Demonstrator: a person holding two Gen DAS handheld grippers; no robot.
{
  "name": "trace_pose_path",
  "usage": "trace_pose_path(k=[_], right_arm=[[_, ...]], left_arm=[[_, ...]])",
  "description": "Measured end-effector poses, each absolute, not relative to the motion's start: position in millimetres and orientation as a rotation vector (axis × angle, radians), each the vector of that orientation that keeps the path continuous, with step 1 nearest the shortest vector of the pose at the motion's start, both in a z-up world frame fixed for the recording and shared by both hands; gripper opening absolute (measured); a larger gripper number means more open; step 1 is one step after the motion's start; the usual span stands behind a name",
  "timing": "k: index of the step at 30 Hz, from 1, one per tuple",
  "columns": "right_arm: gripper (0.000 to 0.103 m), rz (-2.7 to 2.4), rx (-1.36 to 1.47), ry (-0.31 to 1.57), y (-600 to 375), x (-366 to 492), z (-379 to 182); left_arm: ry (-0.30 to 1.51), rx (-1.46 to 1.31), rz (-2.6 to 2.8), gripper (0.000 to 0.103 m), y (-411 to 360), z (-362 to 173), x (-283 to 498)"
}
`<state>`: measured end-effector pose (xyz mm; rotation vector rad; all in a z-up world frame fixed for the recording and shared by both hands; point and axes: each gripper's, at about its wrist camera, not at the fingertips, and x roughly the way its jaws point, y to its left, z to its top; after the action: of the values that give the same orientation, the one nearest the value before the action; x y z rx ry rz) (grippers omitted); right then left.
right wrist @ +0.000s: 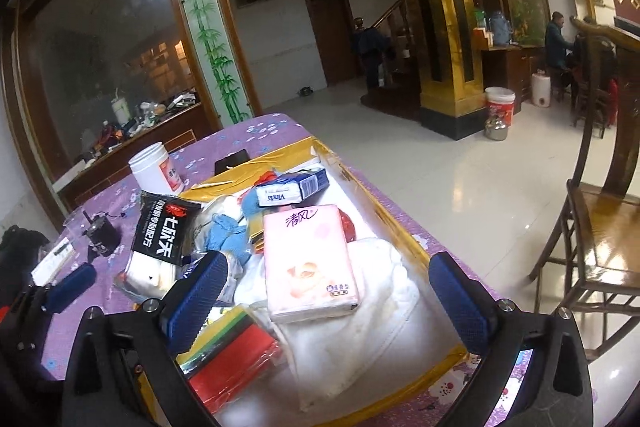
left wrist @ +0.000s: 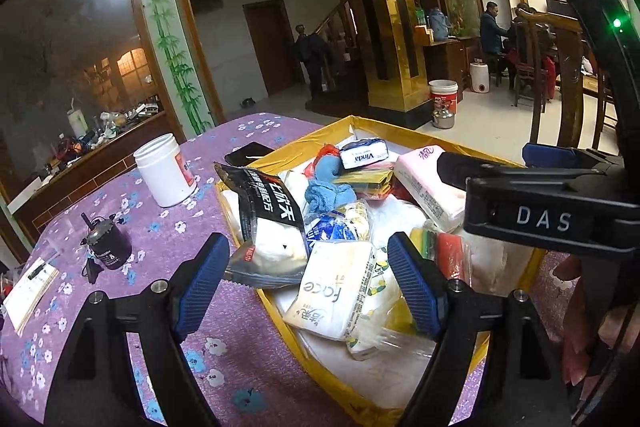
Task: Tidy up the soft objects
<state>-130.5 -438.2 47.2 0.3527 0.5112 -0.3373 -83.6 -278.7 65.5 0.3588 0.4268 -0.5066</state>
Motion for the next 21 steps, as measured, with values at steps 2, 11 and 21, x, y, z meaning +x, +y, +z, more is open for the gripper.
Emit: trace_pose_path(k=[2, 11, 21], right_arm=[[0.102, -0.347, 0.333, 0.508, -434.9, -129.8, 48.6], [0.103, -0.390, 0.266, 0.448, -422.1, -139.1, 56.2], [0.103, -0.386, 0.258, 0.435, -402.0, -148.7, 57.7]], left_arm=[[0.431, 0.357, -0.501, 0.081, -278.8, 66.0, -82.8], [0.480, 0.336, -0.500, 0.082, -261.8, 72.5, -98.9], [0.524, 0.190, -0.555, 0.085, -218.1, 64.8, -96.7]])
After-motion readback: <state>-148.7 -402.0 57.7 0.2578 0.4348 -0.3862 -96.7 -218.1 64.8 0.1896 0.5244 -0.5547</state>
